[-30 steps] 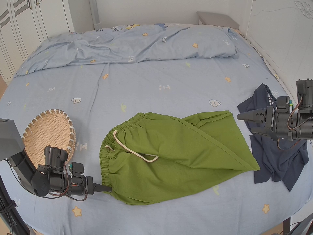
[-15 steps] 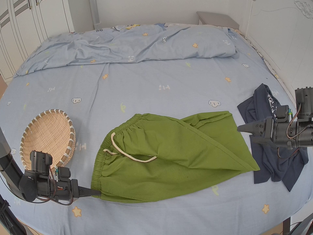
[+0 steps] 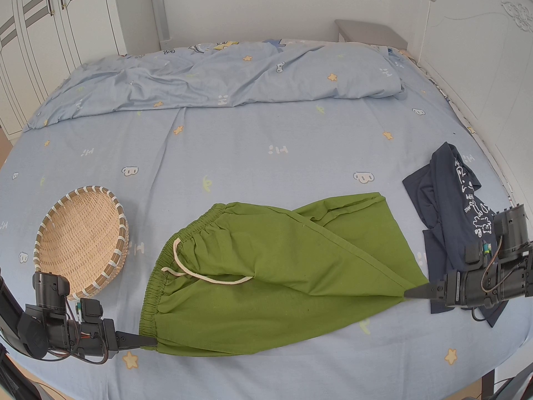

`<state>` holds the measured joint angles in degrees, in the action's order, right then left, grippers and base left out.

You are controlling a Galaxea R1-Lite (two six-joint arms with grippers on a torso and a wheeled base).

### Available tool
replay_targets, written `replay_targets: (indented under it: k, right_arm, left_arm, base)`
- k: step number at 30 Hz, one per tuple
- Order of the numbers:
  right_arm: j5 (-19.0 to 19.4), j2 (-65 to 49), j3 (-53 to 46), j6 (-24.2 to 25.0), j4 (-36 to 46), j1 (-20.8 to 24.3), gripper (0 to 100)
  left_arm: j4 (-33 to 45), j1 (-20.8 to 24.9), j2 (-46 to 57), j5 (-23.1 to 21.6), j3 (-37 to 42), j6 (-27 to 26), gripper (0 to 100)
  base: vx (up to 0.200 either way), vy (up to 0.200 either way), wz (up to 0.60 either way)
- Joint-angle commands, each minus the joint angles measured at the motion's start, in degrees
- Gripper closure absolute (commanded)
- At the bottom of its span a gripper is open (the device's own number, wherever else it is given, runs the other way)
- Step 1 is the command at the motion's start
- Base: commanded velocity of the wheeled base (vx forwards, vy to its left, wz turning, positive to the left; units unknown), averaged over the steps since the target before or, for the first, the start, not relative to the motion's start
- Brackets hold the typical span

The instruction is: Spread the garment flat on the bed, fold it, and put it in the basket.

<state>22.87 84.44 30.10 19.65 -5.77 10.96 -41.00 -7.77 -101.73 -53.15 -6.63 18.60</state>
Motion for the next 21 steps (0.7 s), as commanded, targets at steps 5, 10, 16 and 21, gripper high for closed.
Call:
replay_targets:
  k: [5, 10, 16, 21]
  right_arm:
    - [3.3, 3.1, -5.0, -4.9, -0.3, -0.9, 0]
    - [5.2, 7.8, -5.3, -10.2, -0.7, -3.8, 0]
    - [5.3, 13.7, -6.9, -14.8, -6.9, -6.2, 0]
    - [6.7, 21.6, -11.7, -15.3, -26.7, -6.5, 0]
  left_arm:
    - [-0.2, -0.8, 0.5, -0.1, 0.4, -0.1, 100]
    - [-0.1, -1.1, 0.6, -0.1, 0.3, -0.1, 100]
    - [-0.2, -0.9, 0.6, -0.1, 0.3, -0.1, 100]
    - [-0.2, -0.9, 0.4, -0.1, 0.1, -0.1, 100]
  base:
    - [0.000, 0.000, 0.00]
    - [0.000, 0.000, 0.00]
    - [0.000, 0.000, 0.00]
    - [0.000, 0.000, 0.00]
